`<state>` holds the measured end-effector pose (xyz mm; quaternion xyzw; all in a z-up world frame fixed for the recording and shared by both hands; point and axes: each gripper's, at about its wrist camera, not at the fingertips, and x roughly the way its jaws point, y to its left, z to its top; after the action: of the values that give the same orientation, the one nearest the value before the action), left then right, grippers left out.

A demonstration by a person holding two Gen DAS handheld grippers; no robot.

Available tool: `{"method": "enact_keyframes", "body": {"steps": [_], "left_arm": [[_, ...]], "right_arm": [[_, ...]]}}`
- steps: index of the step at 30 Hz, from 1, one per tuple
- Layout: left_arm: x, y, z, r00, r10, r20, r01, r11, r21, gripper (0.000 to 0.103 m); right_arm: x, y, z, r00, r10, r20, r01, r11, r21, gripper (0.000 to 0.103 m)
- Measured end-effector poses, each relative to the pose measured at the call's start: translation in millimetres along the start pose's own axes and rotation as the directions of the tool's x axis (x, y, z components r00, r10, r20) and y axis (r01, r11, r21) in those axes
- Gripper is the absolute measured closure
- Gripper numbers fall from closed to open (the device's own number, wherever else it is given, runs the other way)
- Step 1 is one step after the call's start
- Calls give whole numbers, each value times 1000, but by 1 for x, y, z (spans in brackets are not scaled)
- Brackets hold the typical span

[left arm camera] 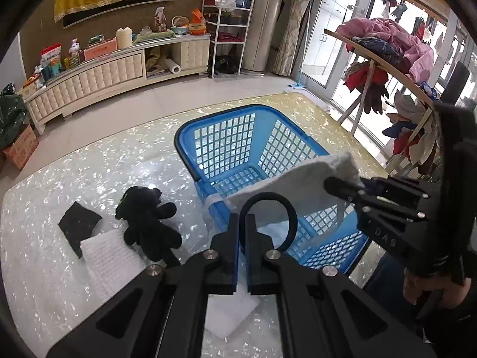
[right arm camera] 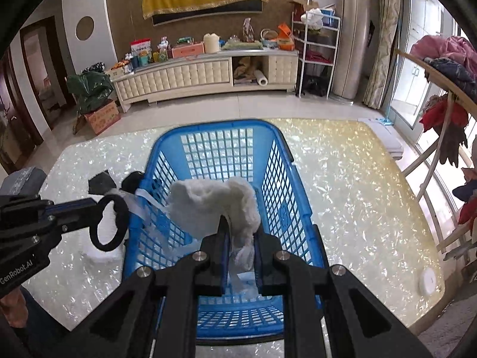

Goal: Organize soft objects
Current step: 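Lower the white towel into the basket and open the right gripper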

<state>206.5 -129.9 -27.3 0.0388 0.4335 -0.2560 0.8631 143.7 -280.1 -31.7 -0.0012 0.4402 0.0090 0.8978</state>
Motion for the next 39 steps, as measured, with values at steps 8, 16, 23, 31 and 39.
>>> {"method": "enact_keyframes", "body": {"steps": [8, 16, 23, 31, 39], "left_arm": [[13, 2, 3, 1000, 8, -20, -8, 1000, -4, 101], [11, 0, 1, 1000, 18, -25, -18, 1000, -6, 101], [6, -1, 1, 999, 27, -21, -27, 1000, -8, 101], [-7, -8, 1, 1000, 21, 3, -21, 1000, 10, 101], [-9, -23, 2, 1000, 16, -1, -16, 999, 38, 101]], "right_arm": [[24, -5, 0, 996, 24, -90, -24, 1000, 1, 91], [21, -3, -3, 994, 22, -108, -24, 1000, -11, 89], [7, -9, -4, 996, 7, -85, -9, 1000, -17, 30], [-24, -12, -5, 1000, -5, -28, 4, 999, -33, 5], [-29, -27, -14, 999, -5, -32, 5, 1000, -14, 1]]}}
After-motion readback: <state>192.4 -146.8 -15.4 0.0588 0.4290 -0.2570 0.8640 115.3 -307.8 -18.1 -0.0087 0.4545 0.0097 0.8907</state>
